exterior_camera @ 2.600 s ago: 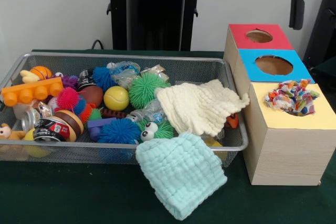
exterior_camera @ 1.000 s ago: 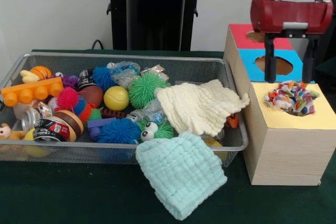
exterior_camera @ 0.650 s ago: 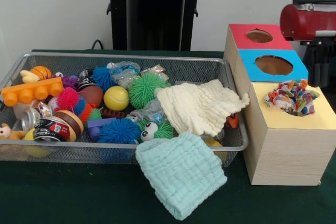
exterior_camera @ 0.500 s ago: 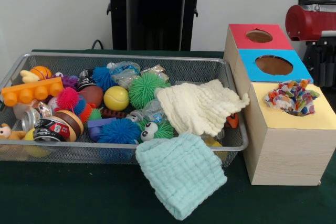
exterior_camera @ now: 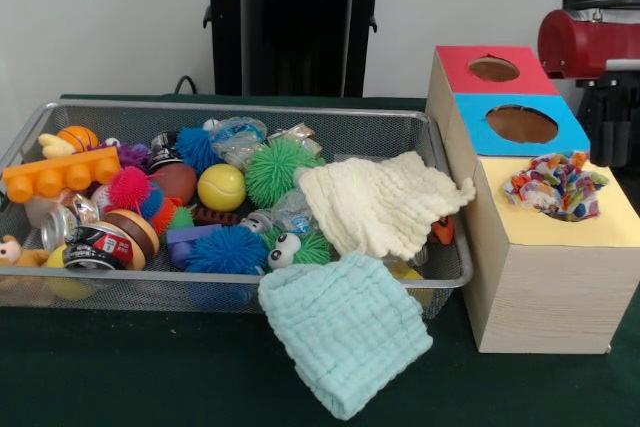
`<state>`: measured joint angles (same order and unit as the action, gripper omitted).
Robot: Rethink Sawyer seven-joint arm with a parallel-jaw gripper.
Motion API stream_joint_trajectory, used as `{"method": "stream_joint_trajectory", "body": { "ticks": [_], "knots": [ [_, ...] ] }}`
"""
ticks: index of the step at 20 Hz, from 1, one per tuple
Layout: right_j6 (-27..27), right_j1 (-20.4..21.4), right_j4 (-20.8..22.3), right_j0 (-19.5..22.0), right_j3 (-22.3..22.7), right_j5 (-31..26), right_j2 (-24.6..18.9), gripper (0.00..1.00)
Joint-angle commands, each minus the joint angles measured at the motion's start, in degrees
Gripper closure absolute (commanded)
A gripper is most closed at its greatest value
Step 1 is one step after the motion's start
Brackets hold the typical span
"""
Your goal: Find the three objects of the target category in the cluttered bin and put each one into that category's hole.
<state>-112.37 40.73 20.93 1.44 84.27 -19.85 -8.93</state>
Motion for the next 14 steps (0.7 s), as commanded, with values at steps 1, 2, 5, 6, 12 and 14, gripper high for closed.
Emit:
{"method": "stream_joint_trajectory", "body": {
  "ticks": [1,2,5,6,12,14],
  "knots": [
    [-3.41,-1.35,0.73,3.5,6.45,3.06,-2.4,1.0],
    [-3.37,-1.35,0.93,3.41,6.49,3.18,-2.3,1.0],
    [-3.45,-1.53,2.3,1.98,5.59,3.37,-0.64,1.0],
    [-3.84,-1.82,2.75,1.39,5.24,3.88,0.07,1.0],
    [-4.01,-2.28,2.23,2.12,6.56,5.22,-0.78,1.0],
    [-2.35,-2.15,1.6,2.73,6.7,2.43,-1.69,1.0]
  ]
}}
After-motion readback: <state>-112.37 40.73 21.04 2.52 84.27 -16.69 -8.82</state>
